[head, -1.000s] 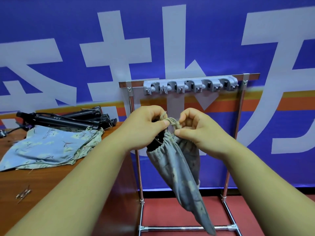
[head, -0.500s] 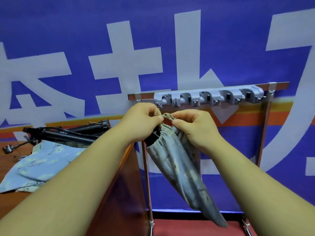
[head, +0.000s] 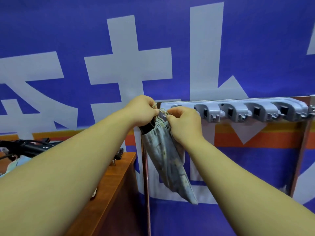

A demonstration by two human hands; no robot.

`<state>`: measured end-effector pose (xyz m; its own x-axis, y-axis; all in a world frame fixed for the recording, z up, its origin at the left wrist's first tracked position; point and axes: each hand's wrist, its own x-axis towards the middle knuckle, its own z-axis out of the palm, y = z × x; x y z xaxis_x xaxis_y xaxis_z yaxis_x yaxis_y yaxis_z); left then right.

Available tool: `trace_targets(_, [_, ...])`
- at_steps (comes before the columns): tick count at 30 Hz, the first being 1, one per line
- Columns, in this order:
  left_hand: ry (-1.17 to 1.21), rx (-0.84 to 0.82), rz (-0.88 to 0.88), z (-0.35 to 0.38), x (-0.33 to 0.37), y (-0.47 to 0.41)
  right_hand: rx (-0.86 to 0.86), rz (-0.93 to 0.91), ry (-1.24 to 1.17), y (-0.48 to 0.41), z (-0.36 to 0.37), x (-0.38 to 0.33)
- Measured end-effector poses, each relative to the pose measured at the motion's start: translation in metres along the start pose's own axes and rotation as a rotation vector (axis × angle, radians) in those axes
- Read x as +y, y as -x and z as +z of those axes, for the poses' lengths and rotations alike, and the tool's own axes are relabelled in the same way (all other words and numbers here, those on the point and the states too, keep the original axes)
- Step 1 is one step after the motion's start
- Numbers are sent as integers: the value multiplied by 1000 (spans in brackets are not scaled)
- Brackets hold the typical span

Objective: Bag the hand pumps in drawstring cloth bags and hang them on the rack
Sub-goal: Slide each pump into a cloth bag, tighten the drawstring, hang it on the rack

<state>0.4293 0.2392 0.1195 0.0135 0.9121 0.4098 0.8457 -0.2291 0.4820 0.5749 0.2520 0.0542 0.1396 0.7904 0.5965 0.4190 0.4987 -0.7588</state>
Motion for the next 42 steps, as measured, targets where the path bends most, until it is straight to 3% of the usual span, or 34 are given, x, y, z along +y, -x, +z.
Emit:
trace_targets(11, [64, -64, 23, 28, -27, 2, 33, 47, 6, 18, 11, 31])
trace_targets(18, [54, -108, 8, 2, -41, 50, 12, 31, -6, 59, -11, 12])
trace_targets(30, [-112, -86, -62, -115, -85, 216, -461, -66, 12, 171, 25, -101])
trace_targets(42, [-33, -61, -367, -148, -225, 355, -854, -137, 71, 278, 116, -147])
